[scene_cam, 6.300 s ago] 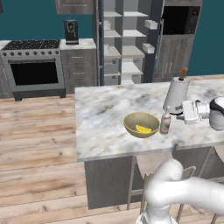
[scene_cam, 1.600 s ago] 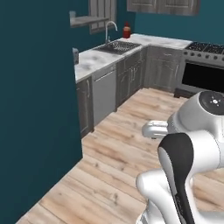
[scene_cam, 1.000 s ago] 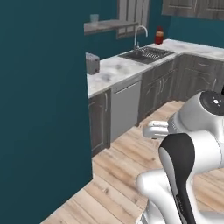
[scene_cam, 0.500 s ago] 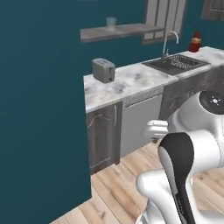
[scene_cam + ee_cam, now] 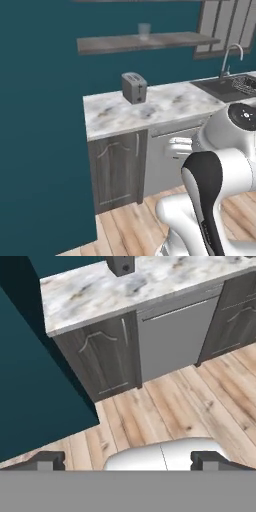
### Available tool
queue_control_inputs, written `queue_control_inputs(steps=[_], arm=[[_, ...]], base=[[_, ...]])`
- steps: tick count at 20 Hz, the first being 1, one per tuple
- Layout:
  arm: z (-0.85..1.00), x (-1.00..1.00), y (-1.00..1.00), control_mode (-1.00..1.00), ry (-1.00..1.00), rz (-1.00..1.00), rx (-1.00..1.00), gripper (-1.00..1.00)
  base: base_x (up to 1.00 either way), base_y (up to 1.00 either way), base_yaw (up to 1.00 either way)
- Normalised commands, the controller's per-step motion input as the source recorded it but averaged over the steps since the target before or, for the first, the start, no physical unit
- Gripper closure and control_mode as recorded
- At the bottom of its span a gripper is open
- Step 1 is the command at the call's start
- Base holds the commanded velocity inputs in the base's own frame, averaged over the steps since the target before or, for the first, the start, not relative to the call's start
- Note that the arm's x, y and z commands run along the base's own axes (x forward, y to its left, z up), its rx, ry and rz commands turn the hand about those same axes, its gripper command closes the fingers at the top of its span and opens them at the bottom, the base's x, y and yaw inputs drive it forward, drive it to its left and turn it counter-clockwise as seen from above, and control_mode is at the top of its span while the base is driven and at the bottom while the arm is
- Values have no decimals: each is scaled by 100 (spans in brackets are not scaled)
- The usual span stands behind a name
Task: There is a bowl on the dining counter. Grab a lemon wedge from the fridge and place it in the bowl. Then get the liquor bottle and glass cup from the cabinet and place them next to the bowl.
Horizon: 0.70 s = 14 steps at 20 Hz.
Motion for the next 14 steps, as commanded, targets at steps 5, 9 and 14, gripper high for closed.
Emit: queue_control_inputs(steps=[5, 9, 14], arm=[[0, 0, 0, 100, 0, 0, 0, -100], [0, 0, 0, 100, 0, 0, 0, -100], [0, 0, 0, 100, 0, 0, 0, -100]], base=[[60, -66, 30], [78, -52, 17], [87, -43, 16]])
